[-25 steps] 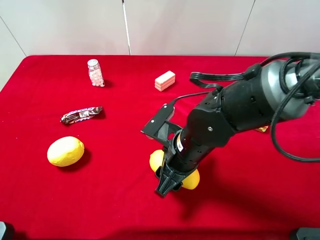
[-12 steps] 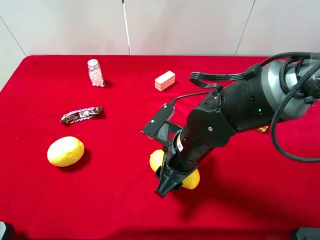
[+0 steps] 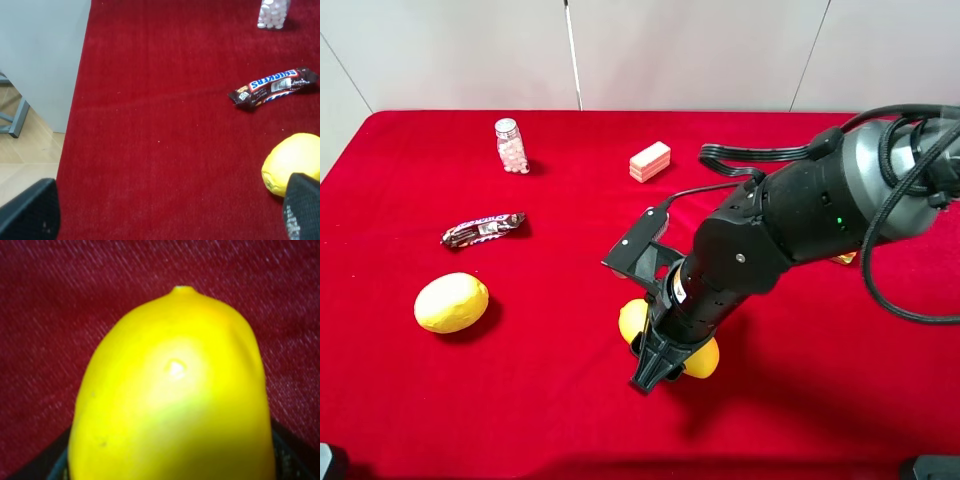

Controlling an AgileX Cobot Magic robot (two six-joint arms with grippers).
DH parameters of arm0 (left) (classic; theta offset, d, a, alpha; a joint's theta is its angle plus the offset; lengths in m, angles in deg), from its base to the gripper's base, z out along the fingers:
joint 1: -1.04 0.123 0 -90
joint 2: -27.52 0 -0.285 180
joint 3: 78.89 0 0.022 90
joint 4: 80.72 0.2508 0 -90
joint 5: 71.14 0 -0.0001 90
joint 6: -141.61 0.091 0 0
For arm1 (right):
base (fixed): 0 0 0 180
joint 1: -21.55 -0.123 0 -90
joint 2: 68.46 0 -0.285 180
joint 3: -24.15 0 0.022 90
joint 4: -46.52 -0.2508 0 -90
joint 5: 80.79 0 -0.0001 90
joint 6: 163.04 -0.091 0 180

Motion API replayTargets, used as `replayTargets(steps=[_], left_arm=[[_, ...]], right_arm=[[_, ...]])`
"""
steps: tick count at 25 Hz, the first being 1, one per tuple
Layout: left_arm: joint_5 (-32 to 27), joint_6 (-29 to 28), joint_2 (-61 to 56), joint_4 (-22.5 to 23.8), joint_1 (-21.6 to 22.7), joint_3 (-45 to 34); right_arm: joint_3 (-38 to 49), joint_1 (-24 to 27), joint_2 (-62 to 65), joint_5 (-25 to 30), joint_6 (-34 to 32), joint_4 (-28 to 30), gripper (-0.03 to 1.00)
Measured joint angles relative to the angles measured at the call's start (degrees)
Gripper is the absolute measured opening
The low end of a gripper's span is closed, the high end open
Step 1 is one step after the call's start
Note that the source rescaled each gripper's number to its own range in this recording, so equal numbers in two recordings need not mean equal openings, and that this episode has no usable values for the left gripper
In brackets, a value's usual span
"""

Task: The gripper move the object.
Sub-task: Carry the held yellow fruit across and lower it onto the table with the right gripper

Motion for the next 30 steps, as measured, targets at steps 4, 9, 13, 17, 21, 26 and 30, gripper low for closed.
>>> replayTargets(steps=[4, 9, 13, 17, 21, 26, 30], left_arm=[[0.0, 0.0, 0.0, 0.0, 0.0, 0.0], [0.0, 0.0, 0.0, 0.0, 0.0, 0.0], [0.0, 0.0, 0.0, 0.0, 0.0, 0.0], [0.0, 0.0, 0.0, 0.0, 0.0, 0.0], [0.0, 0.0, 0.0, 0.0, 0.0, 0.0], [0.0, 0.0, 0.0, 0.0, 0.0, 0.0], [0.0, 0.0, 0.0, 0.0, 0.0, 0.0]], right_arm=[[0.0, 0.0, 0.0, 0.0, 0.0, 0.0, 0.3], [0.0, 0.0, 0.0, 0.0, 0.0, 1.23, 0.88], [0.0, 0.0, 0.0, 0.0, 0.0, 1.56, 0.99], [0.0, 0.0, 0.0, 0.0, 0.0, 1.68, 1.0], [-0.05, 0.0, 0.0, 0.22, 0.0, 2.13, 1.0], [-0.05, 0.0, 2.17, 0.81, -0.83, 3.05, 1.0], [-0.16, 0.0, 6.1, 2.38, -2.93, 4.1, 1.0]])
